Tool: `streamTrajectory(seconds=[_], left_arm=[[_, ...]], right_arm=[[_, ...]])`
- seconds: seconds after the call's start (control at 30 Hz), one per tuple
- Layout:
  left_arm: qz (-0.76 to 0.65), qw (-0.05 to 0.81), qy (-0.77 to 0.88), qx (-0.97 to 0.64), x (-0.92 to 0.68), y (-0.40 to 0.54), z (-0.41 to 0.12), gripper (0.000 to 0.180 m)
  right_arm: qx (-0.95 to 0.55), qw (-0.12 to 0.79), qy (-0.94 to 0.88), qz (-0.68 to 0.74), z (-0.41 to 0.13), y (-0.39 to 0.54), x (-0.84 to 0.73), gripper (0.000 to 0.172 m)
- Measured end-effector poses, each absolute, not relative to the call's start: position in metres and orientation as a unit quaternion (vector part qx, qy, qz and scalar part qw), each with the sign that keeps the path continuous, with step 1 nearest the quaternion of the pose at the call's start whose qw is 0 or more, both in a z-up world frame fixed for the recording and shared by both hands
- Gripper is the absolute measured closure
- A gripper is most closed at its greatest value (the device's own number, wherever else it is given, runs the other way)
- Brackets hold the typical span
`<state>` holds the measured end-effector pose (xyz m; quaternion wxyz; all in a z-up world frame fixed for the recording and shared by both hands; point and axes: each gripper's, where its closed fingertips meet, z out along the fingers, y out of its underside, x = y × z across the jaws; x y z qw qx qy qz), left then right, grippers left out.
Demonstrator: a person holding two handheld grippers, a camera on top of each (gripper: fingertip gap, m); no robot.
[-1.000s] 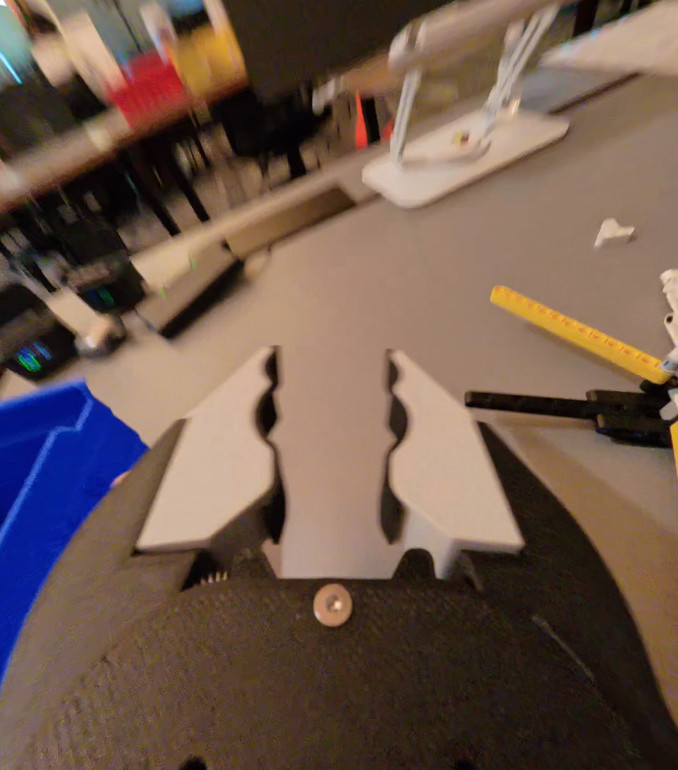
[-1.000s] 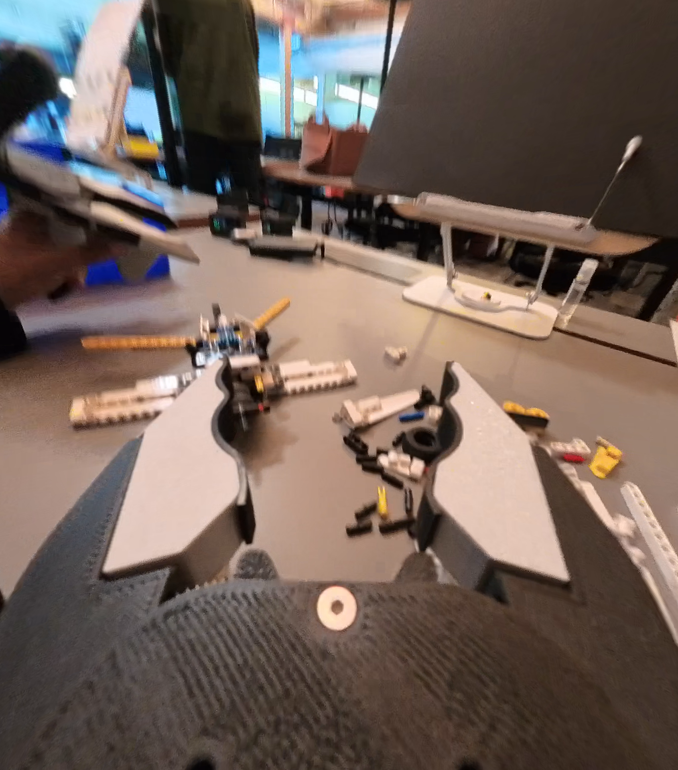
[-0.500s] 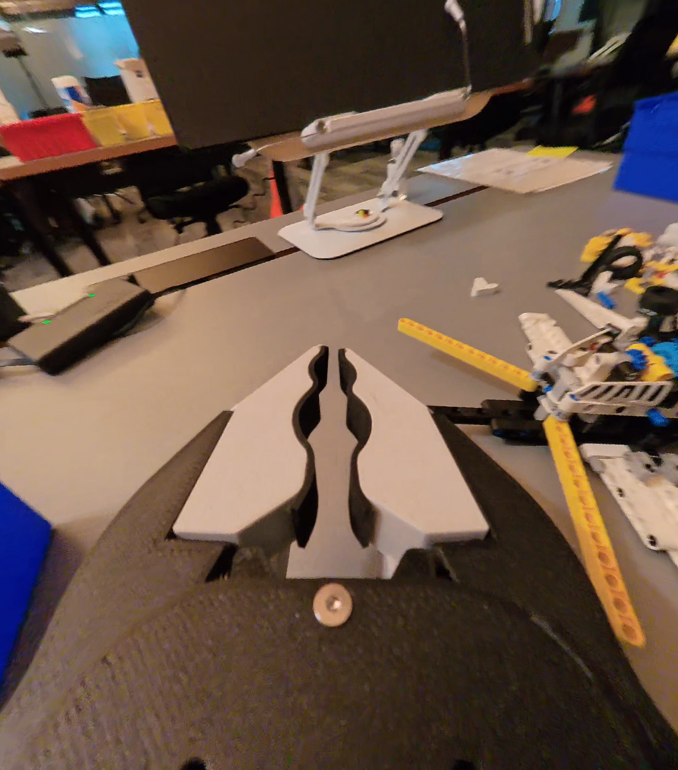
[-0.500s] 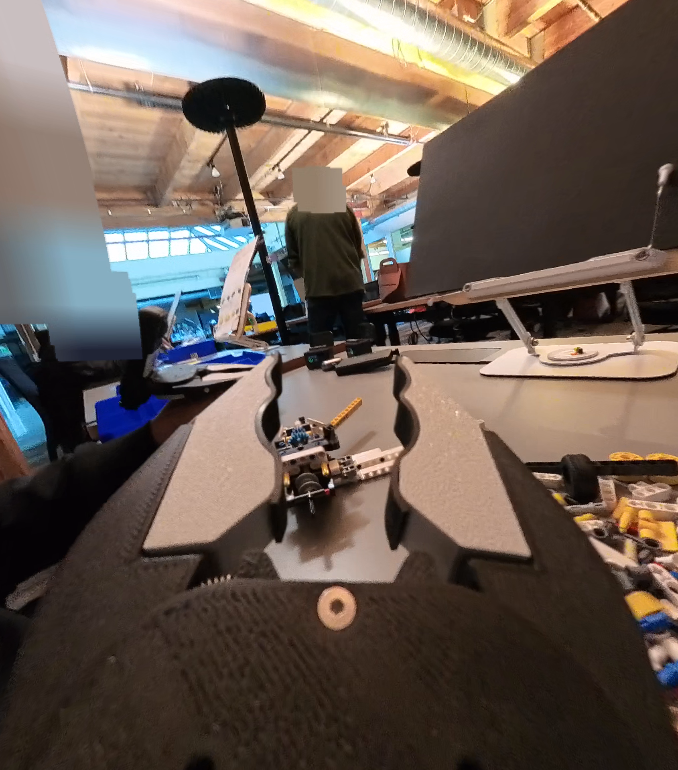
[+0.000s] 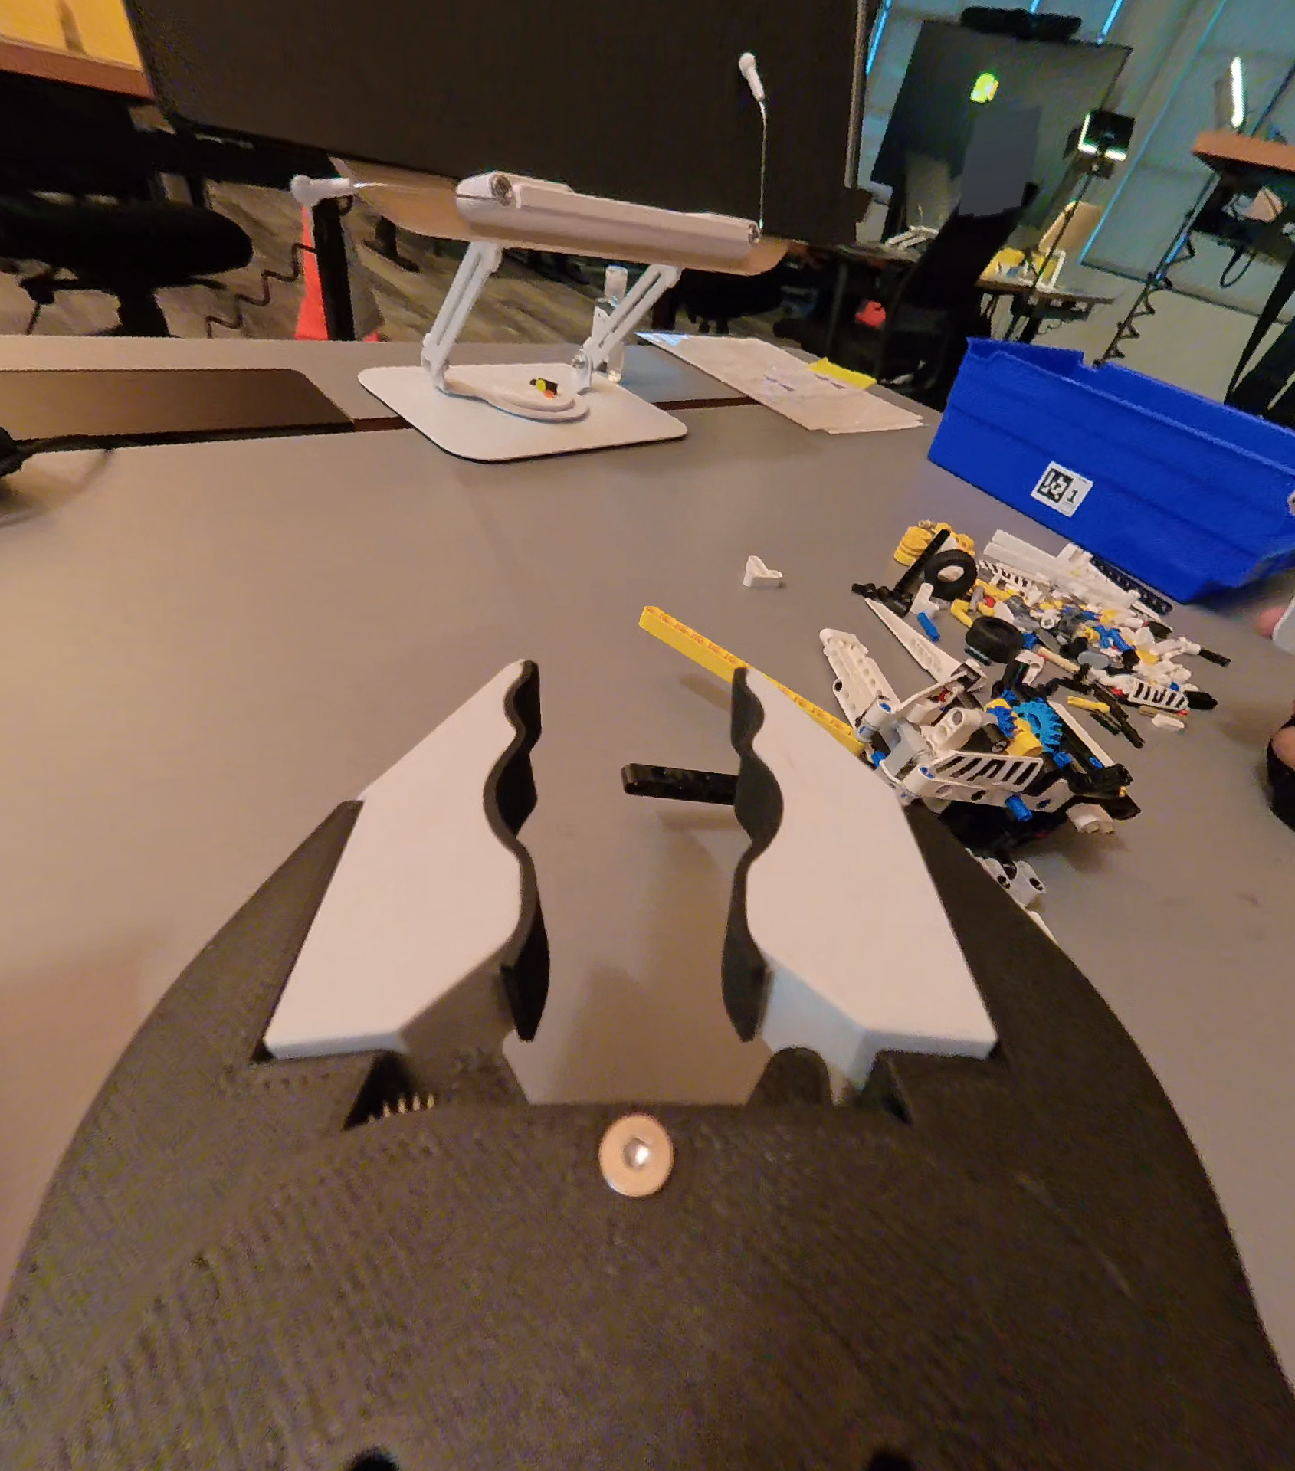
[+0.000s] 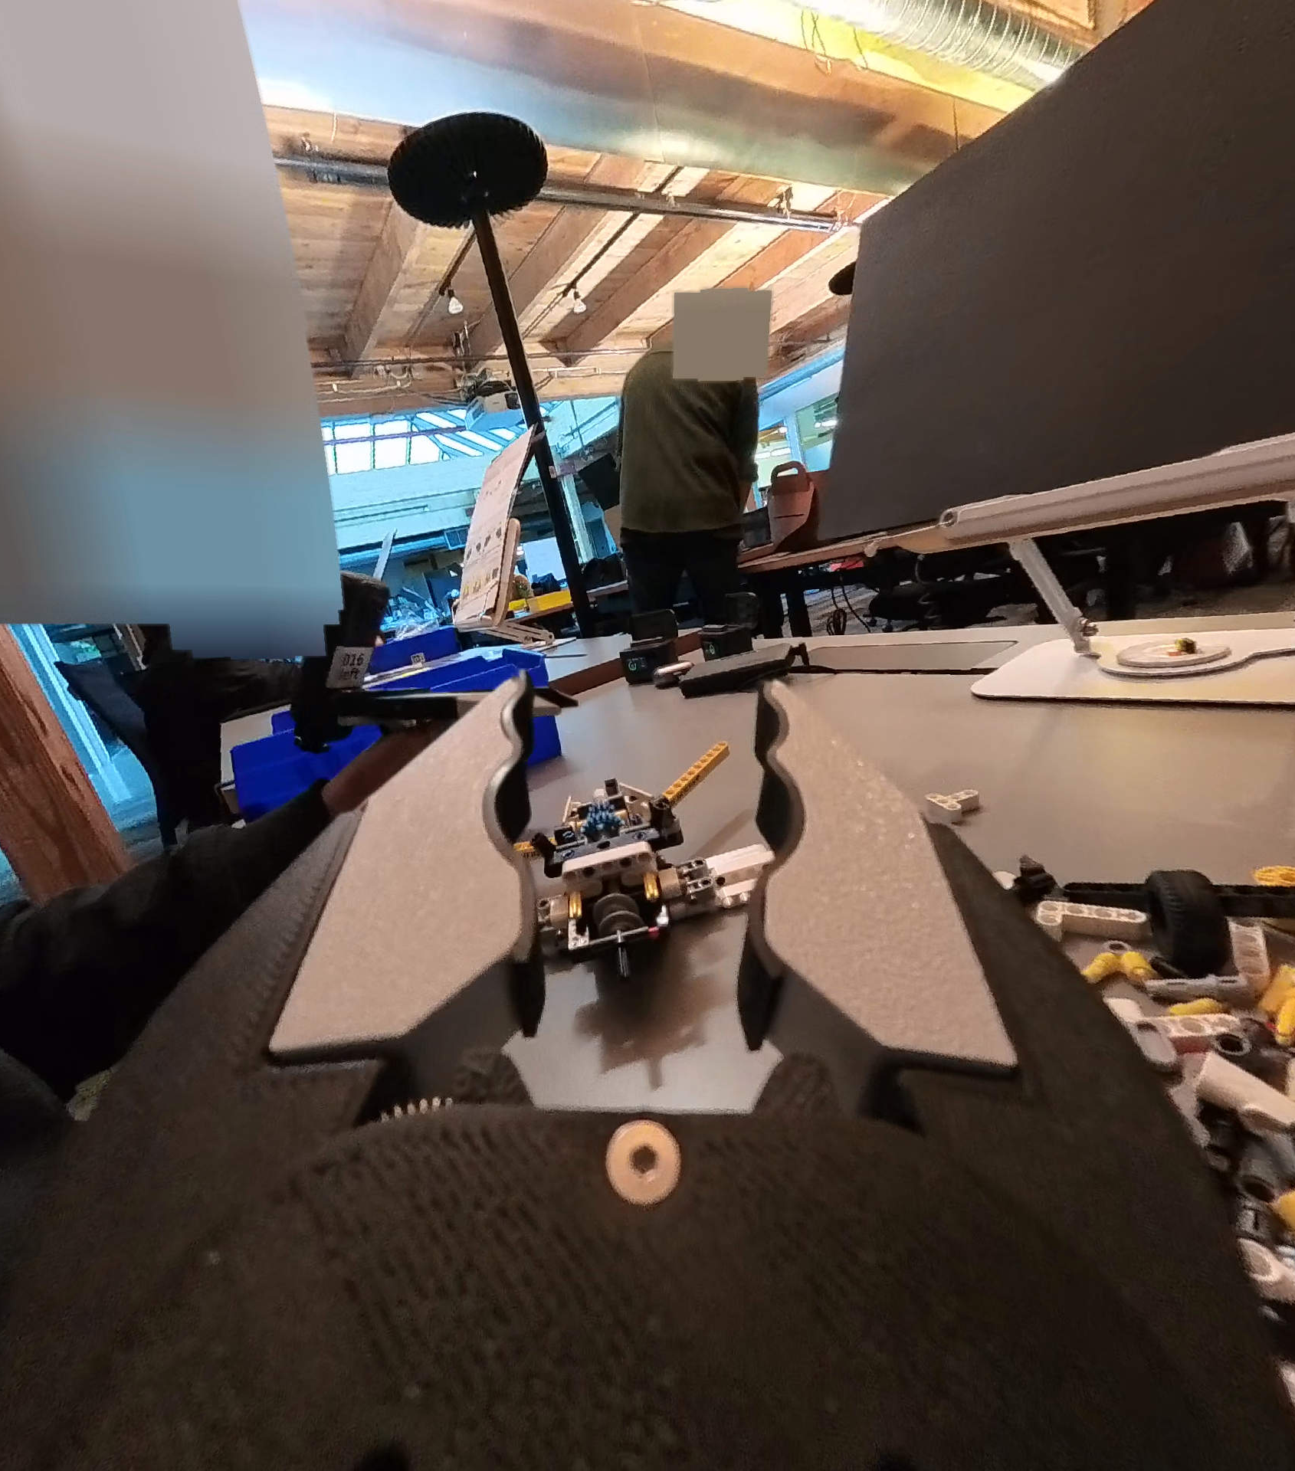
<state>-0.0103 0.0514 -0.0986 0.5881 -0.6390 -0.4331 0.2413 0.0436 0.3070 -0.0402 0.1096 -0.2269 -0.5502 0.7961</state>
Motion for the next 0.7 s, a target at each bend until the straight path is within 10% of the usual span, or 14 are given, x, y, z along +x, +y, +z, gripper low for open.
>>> streamTrajectory(seconds=[0.7], left_arm=[[0.193, 0.603, -0.455, -0.626, -0.0124, 0.0501, -0.1029, 0.119]], right_arm=[[-0.226, 0.112, -0.546, 0.799, -0.0400, 0.3069, 0.0456, 0.118]])
